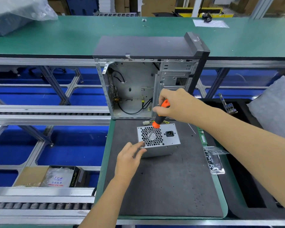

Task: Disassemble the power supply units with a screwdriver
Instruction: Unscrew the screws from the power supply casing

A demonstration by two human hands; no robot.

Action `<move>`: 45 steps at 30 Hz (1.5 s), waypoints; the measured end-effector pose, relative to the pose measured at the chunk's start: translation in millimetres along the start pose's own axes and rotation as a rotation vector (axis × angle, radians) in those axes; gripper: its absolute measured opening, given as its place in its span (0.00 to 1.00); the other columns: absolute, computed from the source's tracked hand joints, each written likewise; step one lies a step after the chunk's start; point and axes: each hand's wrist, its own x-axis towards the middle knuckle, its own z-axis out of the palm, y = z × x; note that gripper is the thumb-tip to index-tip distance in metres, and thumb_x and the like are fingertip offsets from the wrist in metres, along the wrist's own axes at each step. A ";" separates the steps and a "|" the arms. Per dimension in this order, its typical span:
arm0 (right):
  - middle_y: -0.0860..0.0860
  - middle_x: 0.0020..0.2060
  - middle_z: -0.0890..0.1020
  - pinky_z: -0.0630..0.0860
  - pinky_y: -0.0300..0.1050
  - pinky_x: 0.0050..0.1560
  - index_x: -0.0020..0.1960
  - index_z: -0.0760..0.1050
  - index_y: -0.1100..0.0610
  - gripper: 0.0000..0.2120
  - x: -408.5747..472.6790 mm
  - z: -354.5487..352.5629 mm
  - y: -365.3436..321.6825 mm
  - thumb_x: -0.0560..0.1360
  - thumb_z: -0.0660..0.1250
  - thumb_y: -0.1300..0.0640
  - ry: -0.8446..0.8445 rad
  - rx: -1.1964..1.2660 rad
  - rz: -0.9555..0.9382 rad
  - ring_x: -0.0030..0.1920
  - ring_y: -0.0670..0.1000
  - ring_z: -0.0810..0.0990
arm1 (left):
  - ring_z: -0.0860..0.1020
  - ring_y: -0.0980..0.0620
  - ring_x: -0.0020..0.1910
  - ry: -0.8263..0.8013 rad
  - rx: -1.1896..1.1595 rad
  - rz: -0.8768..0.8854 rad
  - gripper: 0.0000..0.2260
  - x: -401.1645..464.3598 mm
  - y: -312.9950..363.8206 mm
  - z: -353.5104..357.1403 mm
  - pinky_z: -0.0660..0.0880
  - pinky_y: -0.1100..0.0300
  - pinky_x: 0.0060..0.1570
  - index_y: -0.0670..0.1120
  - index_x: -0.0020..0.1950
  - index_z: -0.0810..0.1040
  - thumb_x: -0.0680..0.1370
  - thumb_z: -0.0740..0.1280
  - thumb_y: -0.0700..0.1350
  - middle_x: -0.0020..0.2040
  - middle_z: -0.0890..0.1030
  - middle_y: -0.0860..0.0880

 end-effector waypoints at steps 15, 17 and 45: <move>0.51 0.33 0.63 0.66 0.48 0.36 0.36 0.61 0.55 0.29 21.1 -8.9 -84.4 0.75 0.57 0.29 -0.098 -0.473 -0.109 0.35 0.56 0.68 | 0.73 0.56 0.68 -0.580 -0.181 -0.469 0.51 47.1 -17.9 0.0 0.72 0.51 0.69 0.64 0.78 0.56 0.62 0.83 0.58 0.69 0.75 0.58; 0.51 0.34 0.64 0.63 0.46 0.32 0.38 0.62 0.56 0.27 19.9 -10.5 -78.2 0.76 0.59 0.32 -0.110 -0.452 -0.102 0.32 0.53 0.66 | 0.76 0.68 0.60 -0.585 -0.203 -0.449 0.41 47.4 -22.6 1.2 0.74 0.68 0.60 0.76 0.66 0.62 0.63 0.83 0.55 0.59 0.79 0.68; 0.51 0.36 0.65 0.65 0.49 0.35 0.59 0.72 0.56 0.34 1.7 -20.2 -77.4 0.76 0.43 0.31 -0.236 -0.649 -0.196 0.36 0.53 0.65 | 0.79 0.66 0.54 -0.587 -0.332 -0.472 0.37 50.3 -28.3 1.4 0.71 0.78 0.47 0.72 0.62 0.66 0.64 0.83 0.50 0.54 0.82 0.66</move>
